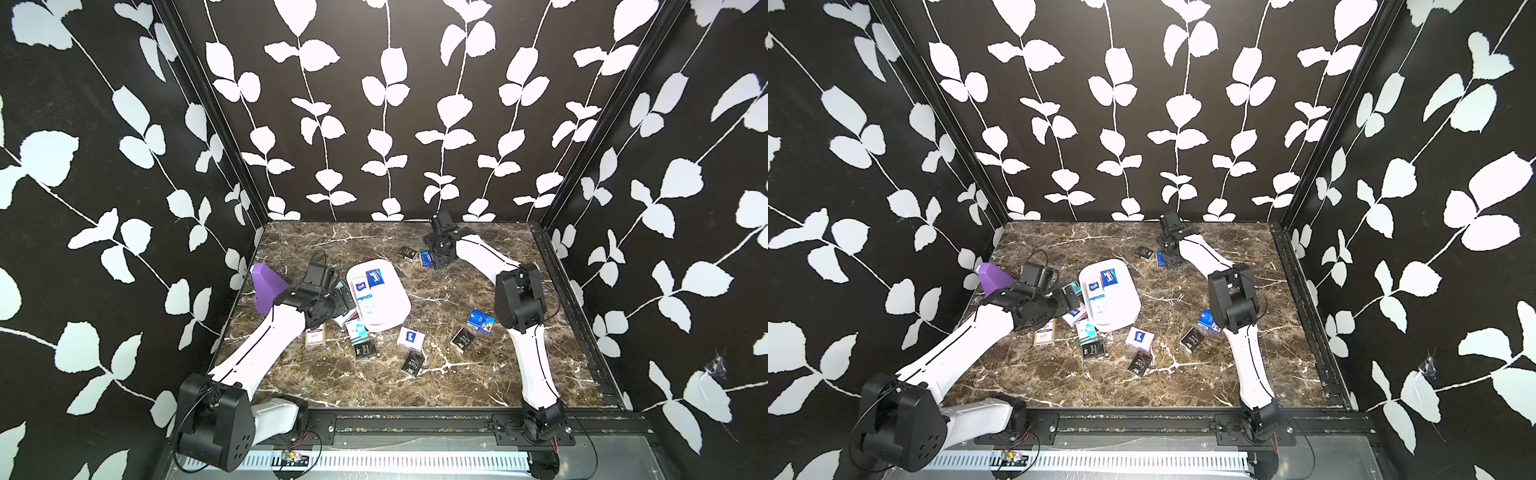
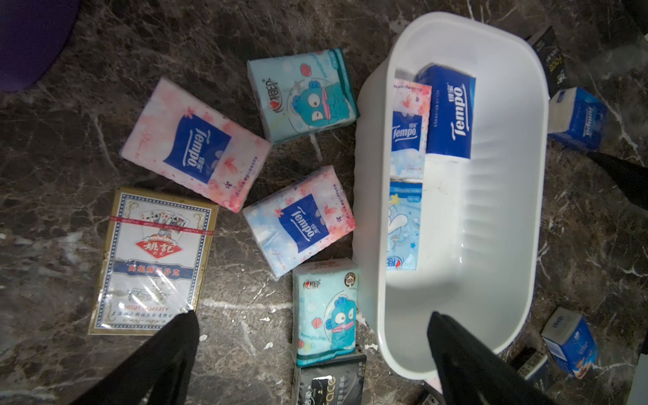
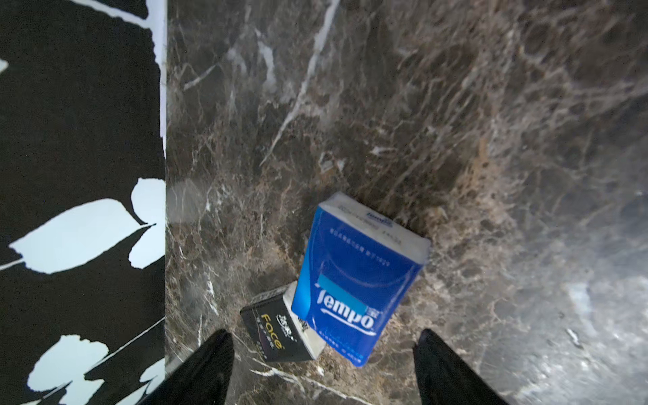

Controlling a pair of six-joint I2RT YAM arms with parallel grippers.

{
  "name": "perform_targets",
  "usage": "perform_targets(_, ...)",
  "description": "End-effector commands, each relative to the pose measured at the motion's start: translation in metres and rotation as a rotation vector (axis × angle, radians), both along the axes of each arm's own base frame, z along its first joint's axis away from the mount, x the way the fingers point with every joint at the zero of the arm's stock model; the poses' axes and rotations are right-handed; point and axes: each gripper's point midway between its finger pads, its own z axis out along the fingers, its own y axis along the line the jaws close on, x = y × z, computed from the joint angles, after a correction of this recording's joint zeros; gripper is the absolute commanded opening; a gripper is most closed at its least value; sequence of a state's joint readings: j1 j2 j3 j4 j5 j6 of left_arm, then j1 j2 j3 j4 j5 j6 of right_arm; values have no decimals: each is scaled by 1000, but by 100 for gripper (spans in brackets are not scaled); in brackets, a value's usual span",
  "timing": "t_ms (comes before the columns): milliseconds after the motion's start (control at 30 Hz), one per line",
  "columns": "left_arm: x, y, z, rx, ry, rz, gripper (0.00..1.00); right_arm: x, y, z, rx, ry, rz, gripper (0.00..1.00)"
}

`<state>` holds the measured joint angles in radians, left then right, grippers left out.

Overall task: Put the pocket tissues into the storage box
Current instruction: Pick up the pocket tissues from the center of the board.

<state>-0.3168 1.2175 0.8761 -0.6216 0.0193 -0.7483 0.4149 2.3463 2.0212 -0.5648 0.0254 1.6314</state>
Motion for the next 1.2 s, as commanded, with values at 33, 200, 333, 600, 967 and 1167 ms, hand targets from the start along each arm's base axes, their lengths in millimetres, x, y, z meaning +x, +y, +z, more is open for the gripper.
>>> perform_targets(33, -6, 10, 3, 29, -14, 22, 99, 12, -10, 2, 10, 30, -98, 81)
perform_targets(200, -8, 13, 3, 39, -19, 28, 99, 20, -3, -2, 45, 53, -125, 82)
perform_targets(333, -9, 14, 2, 42, -19, 26, 99, 19, -4, -12, 36, 94, -147, 82)
perform_targets(600, -11, 19, 1, 57, -29, 36, 99, 8, 0, -27, -2, 167, -108, 81)
perform_targets(967, -14, 23, 1, 77, -28, 29, 99, -2, -1, -54, -36, 223, -91, 62)
perform_targets(1167, -14, 24, 2, 86, -29, 24, 99, 1, -5, -57, -69, 205, -57, 47)
